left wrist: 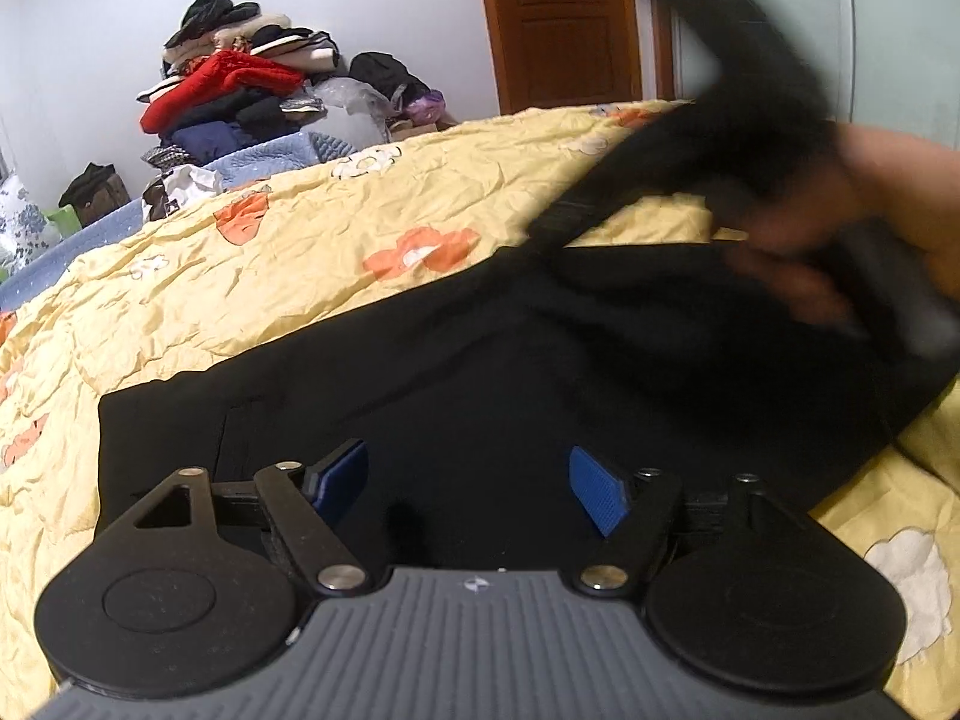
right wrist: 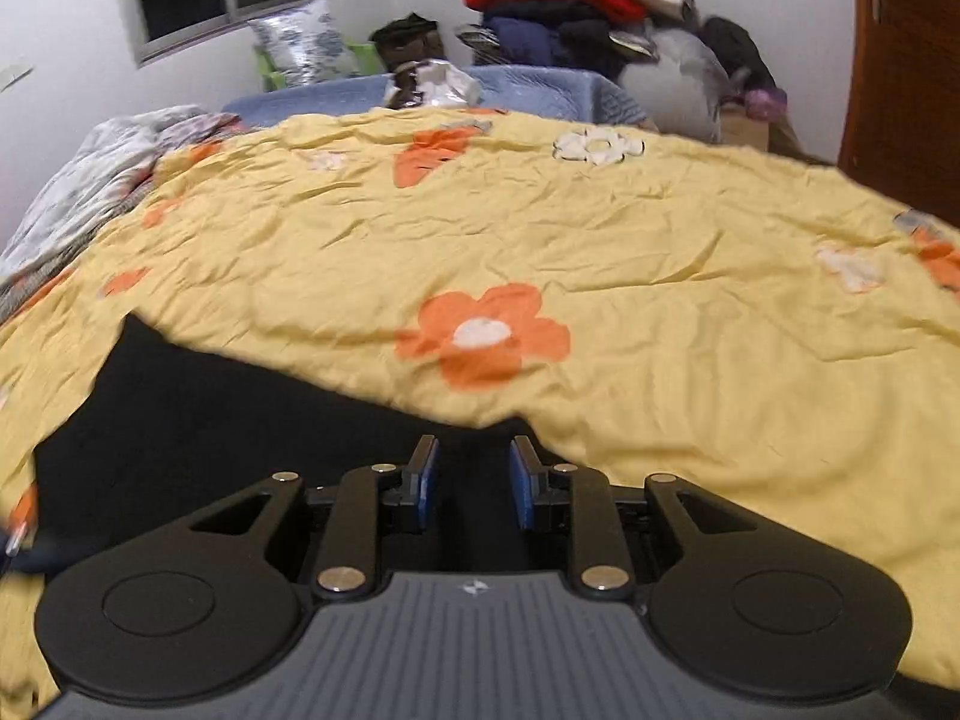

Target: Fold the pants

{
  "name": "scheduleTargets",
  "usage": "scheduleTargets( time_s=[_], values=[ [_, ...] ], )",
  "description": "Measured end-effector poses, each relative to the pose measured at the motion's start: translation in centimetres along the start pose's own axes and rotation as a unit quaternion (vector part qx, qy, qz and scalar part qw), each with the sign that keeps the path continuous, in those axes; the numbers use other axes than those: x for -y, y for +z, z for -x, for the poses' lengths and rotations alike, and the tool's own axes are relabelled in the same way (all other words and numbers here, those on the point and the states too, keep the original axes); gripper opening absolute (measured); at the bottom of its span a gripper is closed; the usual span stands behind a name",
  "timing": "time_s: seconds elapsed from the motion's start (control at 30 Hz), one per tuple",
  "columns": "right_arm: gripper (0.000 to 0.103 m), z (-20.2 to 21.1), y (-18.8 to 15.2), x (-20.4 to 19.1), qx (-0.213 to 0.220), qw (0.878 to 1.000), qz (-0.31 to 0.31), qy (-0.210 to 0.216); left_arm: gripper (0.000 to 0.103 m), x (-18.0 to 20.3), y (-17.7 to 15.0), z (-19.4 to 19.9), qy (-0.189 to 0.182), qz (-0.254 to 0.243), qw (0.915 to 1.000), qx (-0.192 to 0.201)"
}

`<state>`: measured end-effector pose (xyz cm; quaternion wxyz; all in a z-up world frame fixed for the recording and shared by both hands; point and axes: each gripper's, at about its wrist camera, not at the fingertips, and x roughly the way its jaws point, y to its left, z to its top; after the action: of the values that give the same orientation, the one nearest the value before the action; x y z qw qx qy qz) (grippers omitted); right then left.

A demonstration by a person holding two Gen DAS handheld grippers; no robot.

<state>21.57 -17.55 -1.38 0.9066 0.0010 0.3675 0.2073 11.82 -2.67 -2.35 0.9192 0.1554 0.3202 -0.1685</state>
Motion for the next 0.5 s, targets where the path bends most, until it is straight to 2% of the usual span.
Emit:
scheduleTargets(
  time_s=[0.03,0.1,0.2,0.3,0.4,0.5],
  values=[
    [0.025,1.1,-0.9,-0.1,-0.003,1.0,0.005,0.006,0.086,-0.1,0.0,0.0,0.002,0.004,1.0,0.001],
    [0.025,2.0,-2.3,0.1,-0.022,1.0,0.012,0.015,0.087,0.1,0.0,-0.3,0.005,0.006,1.0,0.0],
    [0.025,0.5,-3.6,1.1,-0.05,0.999,0.0,-0.005,0.087,0.7,0.1,-1.0,0.011,0.002,0.9998,-0.017],
    [0.025,1.5,-3.8,2.2,-0.028,0.998,-0.052,-0.016,0.087,1.0,0.3,-0.7,0.025,0.002,0.9995,-0.018],
    [0.026,5.1,-5.0,1.6,0.007,0.999,-0.029,-0.025,0.093,1.0,0.2,0.0,0.022,0.004,0.9997,-0.002],
    [0.031,7.2,-7.4,1.7,-0.008,0.999,-0.02,-0.032,0.094,0.9,0.3,-1.4,0.02,0.006,0.9995,-0.026]
  ],
)
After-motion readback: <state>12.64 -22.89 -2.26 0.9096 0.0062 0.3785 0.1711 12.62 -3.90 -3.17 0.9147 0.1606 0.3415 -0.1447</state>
